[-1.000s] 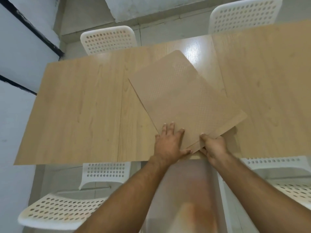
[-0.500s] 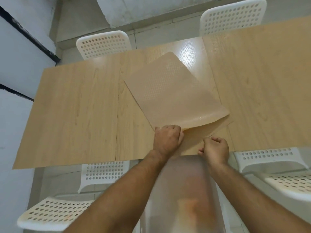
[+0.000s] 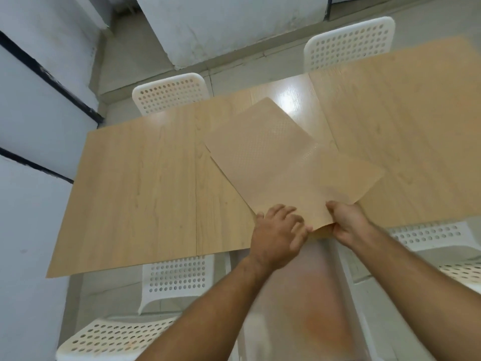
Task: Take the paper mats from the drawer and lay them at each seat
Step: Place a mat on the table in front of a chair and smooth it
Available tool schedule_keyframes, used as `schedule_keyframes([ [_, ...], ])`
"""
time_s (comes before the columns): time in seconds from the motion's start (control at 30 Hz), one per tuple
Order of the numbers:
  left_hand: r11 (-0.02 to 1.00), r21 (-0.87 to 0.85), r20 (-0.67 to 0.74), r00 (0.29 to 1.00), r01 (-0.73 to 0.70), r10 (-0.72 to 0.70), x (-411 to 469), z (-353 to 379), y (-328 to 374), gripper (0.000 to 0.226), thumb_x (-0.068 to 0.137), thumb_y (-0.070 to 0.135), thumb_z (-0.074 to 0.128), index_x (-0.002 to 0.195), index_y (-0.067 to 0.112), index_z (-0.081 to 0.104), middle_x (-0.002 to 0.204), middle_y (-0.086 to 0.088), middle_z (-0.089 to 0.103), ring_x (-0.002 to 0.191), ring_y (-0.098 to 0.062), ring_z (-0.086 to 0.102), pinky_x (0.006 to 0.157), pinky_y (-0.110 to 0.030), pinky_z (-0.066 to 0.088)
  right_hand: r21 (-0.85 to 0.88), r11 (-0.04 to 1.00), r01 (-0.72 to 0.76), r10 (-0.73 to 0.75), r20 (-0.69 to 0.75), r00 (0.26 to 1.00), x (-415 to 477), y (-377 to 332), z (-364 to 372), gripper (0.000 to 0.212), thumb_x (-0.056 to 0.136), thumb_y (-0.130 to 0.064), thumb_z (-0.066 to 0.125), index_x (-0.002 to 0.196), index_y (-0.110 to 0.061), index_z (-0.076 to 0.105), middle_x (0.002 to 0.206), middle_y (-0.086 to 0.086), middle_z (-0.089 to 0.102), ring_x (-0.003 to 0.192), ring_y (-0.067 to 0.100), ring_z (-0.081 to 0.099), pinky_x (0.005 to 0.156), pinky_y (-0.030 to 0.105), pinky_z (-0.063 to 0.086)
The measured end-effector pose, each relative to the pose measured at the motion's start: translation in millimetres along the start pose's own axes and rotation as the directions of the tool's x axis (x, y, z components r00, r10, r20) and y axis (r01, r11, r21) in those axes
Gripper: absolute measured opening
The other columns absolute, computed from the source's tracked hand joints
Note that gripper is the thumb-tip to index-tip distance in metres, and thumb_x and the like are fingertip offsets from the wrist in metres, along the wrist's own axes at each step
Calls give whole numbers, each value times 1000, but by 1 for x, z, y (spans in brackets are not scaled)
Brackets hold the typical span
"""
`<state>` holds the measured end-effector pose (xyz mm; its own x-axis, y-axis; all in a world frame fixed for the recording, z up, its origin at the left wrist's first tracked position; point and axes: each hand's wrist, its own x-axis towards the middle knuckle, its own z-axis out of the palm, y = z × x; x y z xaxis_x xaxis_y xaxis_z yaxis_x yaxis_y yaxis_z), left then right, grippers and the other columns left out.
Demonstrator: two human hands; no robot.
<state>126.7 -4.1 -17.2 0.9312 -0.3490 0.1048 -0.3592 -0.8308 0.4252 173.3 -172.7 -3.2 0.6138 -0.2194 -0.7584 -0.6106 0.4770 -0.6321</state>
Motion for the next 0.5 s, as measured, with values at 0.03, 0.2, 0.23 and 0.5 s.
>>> schedule_keyframes([
  [0.03, 978, -144, 45, 988, 153, -148, 4, -6, 1, 50, 95, 62, 37, 119, 28, 65, 143, 2, 53, 137, -18, 40, 108, -44, 32, 26, 999, 21, -21, -16, 1000, -6, 0, -1, 24, 97, 7, 46, 111, -6, 61, 90, 6, 65, 78, 22, 63, 71, 43, 55],
  [0.2, 350, -625, 284, 621, 698, -731, 39, -34, -11, 81, 92, 59, 55, 156, 21, 23, 164, -6, 17, 148, -27, 24, 120, -40, 23, 168, 984, 56, -53, -22, 998, -29, -14, -22, 17, 99, -2, 53, 91, -13, 62, 92, 5, 68, 81, 21, 66, 66, 38, 53],
  [0.23, 225, -662, 335, 550, 715, -765, 43, -37, -14, 90, 89, 54, 62, 158, 20, 16, 163, -7, 18, 145, -30, 30, 117, -41, 29, 190, 980, 63, -62, -16, 998, -33, -19, -29, 14, 99, -4, 54, 93, -12, 63, 94, 6, 69, 83, 21, 66, 68, 38, 54],
  [0.5, -85, -896, 288, 424, 436, -859, 88, -56, -49, 78, 79, 15, 76, 146, 16, 34, 119, -10, 65, 87, -22, 66, 76, -33, 53, 149, 972, 181, -189, 46, 981, -66, -44, -129, 18, 93, -14, 65, 109, -7, 68, 87, 2, 78, 72, 13, 74, 55, 27, 58],
])
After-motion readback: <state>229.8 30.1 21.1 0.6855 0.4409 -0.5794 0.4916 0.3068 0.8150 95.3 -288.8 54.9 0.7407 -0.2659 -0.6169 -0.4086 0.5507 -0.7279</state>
